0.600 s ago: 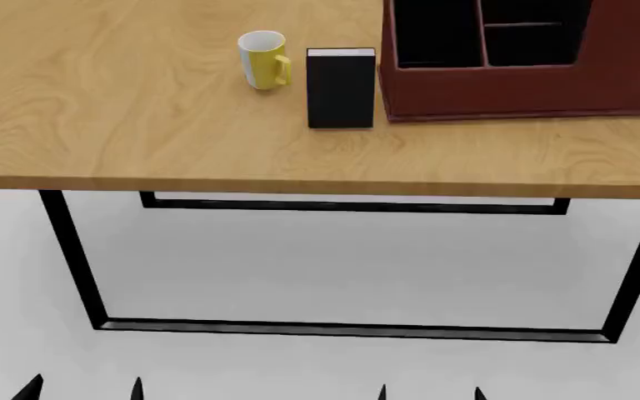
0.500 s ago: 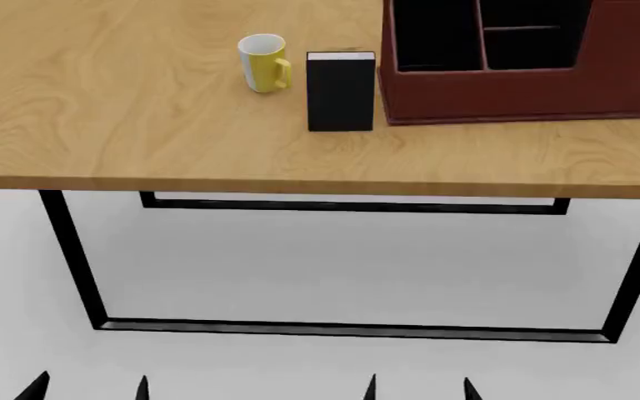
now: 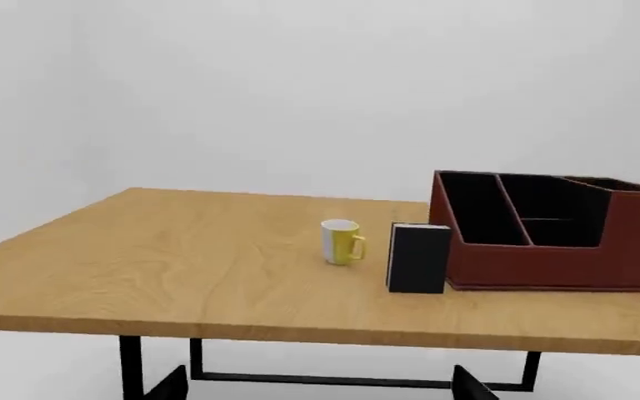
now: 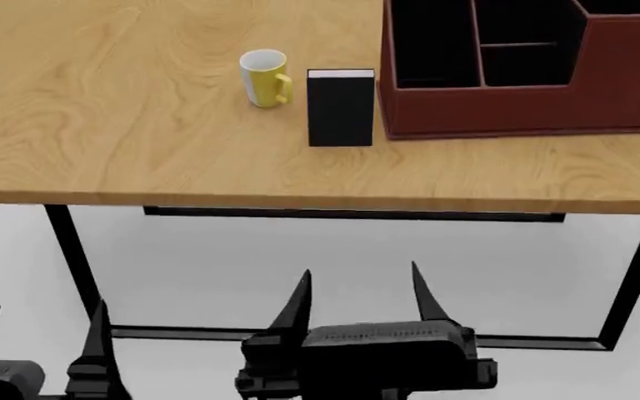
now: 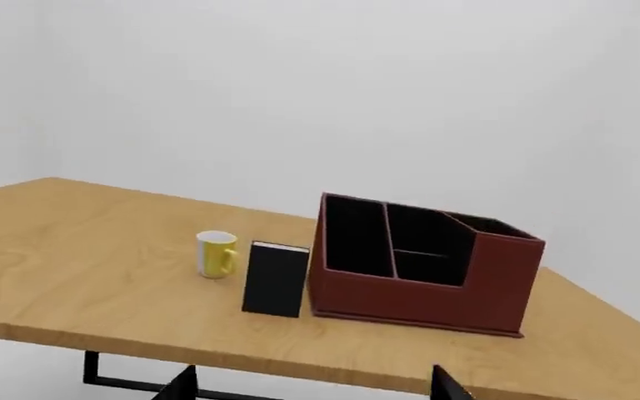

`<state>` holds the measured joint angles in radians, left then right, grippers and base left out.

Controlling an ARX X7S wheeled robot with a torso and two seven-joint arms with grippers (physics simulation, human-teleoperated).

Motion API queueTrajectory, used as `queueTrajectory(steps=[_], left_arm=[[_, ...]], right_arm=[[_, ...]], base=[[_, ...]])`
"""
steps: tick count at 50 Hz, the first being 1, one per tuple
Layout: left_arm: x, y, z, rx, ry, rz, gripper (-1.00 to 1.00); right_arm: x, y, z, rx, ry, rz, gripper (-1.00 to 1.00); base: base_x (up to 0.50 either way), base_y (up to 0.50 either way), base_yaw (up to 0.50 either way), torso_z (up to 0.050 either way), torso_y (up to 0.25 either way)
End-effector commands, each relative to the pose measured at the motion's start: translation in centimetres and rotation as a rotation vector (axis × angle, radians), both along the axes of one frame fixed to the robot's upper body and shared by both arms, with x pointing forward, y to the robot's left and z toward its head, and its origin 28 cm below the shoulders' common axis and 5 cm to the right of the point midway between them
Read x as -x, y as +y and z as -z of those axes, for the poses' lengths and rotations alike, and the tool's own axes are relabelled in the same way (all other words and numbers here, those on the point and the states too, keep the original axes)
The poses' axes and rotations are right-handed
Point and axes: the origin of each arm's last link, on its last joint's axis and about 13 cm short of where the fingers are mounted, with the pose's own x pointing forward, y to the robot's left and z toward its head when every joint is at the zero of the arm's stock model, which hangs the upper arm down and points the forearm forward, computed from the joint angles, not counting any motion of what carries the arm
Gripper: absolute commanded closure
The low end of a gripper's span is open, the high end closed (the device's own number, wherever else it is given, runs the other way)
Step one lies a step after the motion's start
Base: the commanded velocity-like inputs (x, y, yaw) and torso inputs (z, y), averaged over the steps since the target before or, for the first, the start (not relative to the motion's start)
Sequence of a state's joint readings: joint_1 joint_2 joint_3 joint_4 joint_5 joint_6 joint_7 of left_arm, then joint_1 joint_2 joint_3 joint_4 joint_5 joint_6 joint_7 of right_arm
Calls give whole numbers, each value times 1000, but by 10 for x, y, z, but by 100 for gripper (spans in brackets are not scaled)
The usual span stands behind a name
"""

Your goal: Pick up the book and place it in the back compartment of the caddy.

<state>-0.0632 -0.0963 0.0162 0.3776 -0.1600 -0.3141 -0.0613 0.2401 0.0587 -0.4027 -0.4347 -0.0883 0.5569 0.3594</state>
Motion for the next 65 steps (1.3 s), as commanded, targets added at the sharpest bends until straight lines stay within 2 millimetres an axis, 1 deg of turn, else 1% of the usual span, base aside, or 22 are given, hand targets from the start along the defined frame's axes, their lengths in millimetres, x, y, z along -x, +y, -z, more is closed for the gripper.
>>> queueTrajectory(steps=[1, 4, 8, 14, 18, 22, 25, 28, 32, 34, 39, 40, 45, 53, 65], left_arm=[[3, 4, -52, -1, -103, 8, -100], [4, 5, -66, 7, -134, 8, -100], [4, 6, -78, 14, -169, 10, -100], [0, 9, -89, 21, -201, 3, -100], [-2, 11, -104, 43, -245, -5, -100], [-4, 13, -111, 40, -283, -5, -100], [-5, 13, -110, 30, -290, 2, -100], [-6, 14, -105, 45, -265, -21, -100], [-4, 16, -108, 57, -281, -14, -100], [-2, 16, -110, 54, -287, -9, -100], [-4, 20, -113, 73, -293, -43, -100], [-5, 19, -111, 70, -290, -47, -100], [-4, 17, -111, 66, -286, -32, -100], [-3, 18, -112, 66, -286, -32, -100], [-3, 17, -111, 49, -289, -27, -100]], right_arm=[[3, -2, -49, 43, -111, 26, -100], [3, -3, -57, 56, -129, 28, -100], [4, -4, -64, 65, -144, 30, -100], [6, -6, -75, 90, -165, 40, -100], [6, -7, -87, 121, -197, 42, -100], [6, -10, -100, 138, -243, 53, -100], [9, -14, -104, 126, -269, 72, -100], [10, -18, -100, 130, -264, 90, -100], [16, -23, -94, 124, -259, 108, -100], [15, -24, -93, 143, -232, 113, -100], [21, -34, -92, 149, -226, 188, -100], [25, -37, -92, 127, -236, 193, -100], [33, -41, -94, 153, -253, 227, -100], [40, -47, -95, 125, -240, 245, -100], [42, -50, -94, 111, -229, 257, -100]], base=[[0, 0, 0, 50, 0], [0, 0, 0, 50, 0], [0, 0, 0, 50, 0], [0, 0, 0, 50, 0], [0, 0, 0, 50, 0], [0, 0, 0, 50, 0], [0, 0, 0, 50, 0], [0, 0, 0, 39, 0], [0, 0, 0, 0, 0], [0, 0, 0, 0, 0], [0, 0, 0, 0, 0], [0, 0, 0, 0, 0], [0, 0, 0, 0, 0], [462, -202, 0, 0, 0], [467, -201, 0, 0, 0]])
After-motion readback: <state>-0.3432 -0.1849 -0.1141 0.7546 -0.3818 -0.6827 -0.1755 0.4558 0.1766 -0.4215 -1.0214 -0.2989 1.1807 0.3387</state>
